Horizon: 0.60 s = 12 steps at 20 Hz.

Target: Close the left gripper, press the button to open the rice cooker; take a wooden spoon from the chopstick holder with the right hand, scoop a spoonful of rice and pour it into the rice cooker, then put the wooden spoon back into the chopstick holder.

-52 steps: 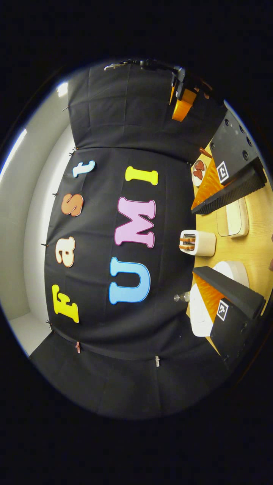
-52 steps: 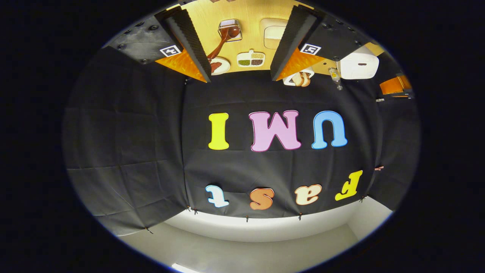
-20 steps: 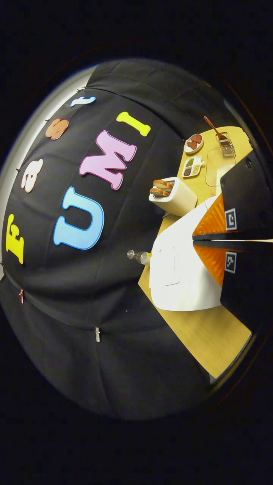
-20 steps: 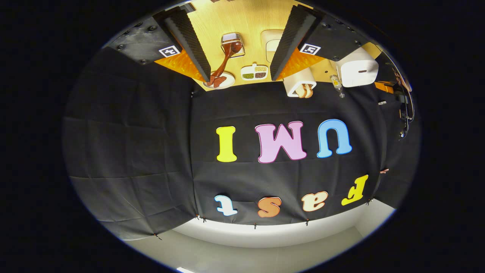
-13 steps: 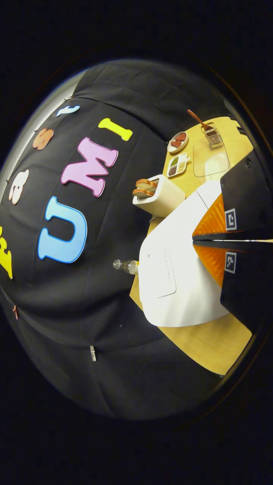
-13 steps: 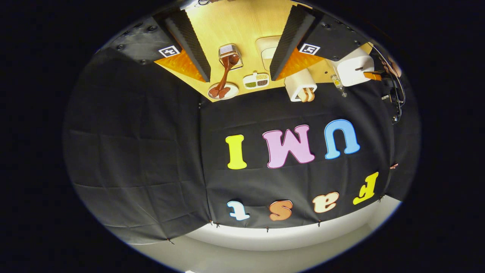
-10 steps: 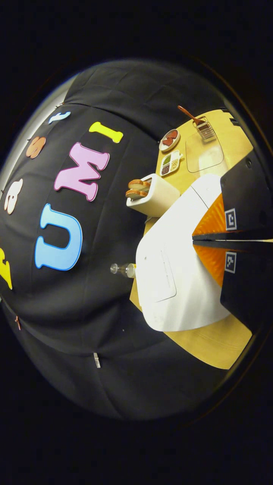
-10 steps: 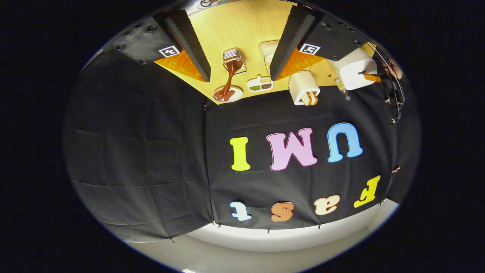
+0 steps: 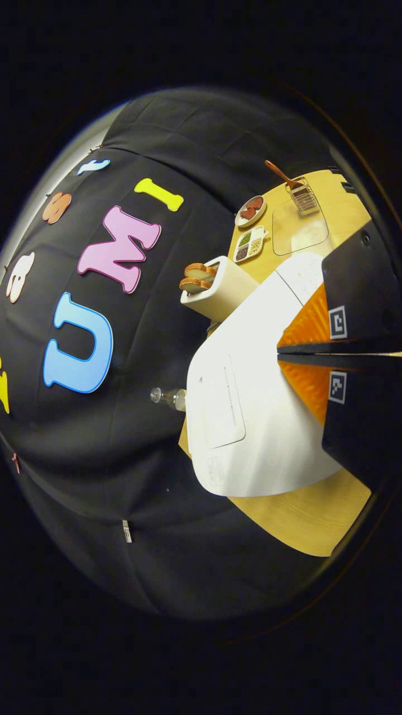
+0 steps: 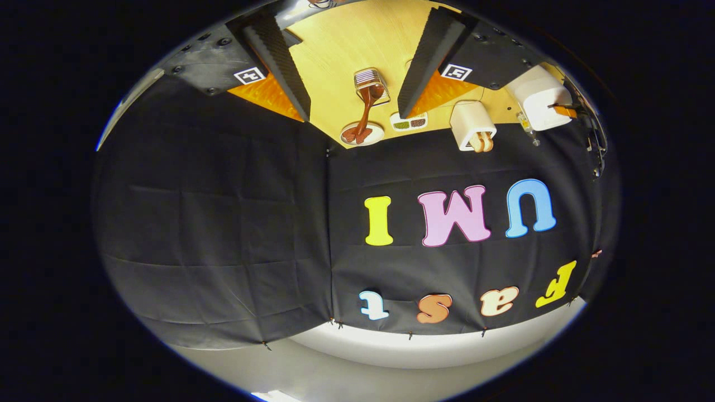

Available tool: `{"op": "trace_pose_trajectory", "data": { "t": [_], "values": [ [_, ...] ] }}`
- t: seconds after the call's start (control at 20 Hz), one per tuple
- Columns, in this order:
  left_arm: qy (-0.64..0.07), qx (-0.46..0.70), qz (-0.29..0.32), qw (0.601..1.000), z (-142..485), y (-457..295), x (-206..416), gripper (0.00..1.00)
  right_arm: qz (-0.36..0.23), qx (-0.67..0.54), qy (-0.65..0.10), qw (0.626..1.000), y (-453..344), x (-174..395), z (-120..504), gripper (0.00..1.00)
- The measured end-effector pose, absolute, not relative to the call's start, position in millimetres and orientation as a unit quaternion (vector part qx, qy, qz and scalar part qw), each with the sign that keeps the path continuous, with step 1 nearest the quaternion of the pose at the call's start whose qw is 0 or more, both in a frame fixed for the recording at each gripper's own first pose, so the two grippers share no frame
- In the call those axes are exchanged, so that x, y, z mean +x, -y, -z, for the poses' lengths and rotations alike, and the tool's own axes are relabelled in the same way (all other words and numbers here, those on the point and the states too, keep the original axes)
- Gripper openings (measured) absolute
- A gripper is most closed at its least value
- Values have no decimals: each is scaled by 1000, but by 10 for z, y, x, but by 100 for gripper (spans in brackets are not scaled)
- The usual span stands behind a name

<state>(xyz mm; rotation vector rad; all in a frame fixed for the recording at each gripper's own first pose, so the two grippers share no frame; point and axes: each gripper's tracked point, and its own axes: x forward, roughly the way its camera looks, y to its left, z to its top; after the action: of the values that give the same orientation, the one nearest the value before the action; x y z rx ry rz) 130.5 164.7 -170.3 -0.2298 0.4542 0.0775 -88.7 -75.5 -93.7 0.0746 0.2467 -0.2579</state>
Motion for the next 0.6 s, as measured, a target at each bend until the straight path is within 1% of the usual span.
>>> {"op": "trace_pose_trajectory", "data": {
  "t": [0.1,0.15,0.2,0.25,0.35,0.45,0.6],
  "values": [
    [-207,-123,-53,969,1564,-1665,1288,7,104,34,-130,985,651,-778,1003,98],
    [-188,-128,-65,972,1424,-1674,1260,7,92,27,-133,986,623,-726,1017,98],
    [-161,-125,-74,976,1249,-1667,1218,7,81,19,-135,987,600,-665,1042,100],
    [-133,-111,-83,981,1069,-1669,1161,7,69,13,-134,988,593,-597,1054,98],
    [-84,-65,-107,989,701,-1709,1026,7,43,14,-139,989,549,-425,1117,98],
    [-62,-47,-123,989,470,-1645,811,7,29,15,-138,990,584,-197,1154,98],
    [-58,-53,-132,988,412,-1420,616,8,10,26,-144,989,621,159,1257,98]
  ]
}}
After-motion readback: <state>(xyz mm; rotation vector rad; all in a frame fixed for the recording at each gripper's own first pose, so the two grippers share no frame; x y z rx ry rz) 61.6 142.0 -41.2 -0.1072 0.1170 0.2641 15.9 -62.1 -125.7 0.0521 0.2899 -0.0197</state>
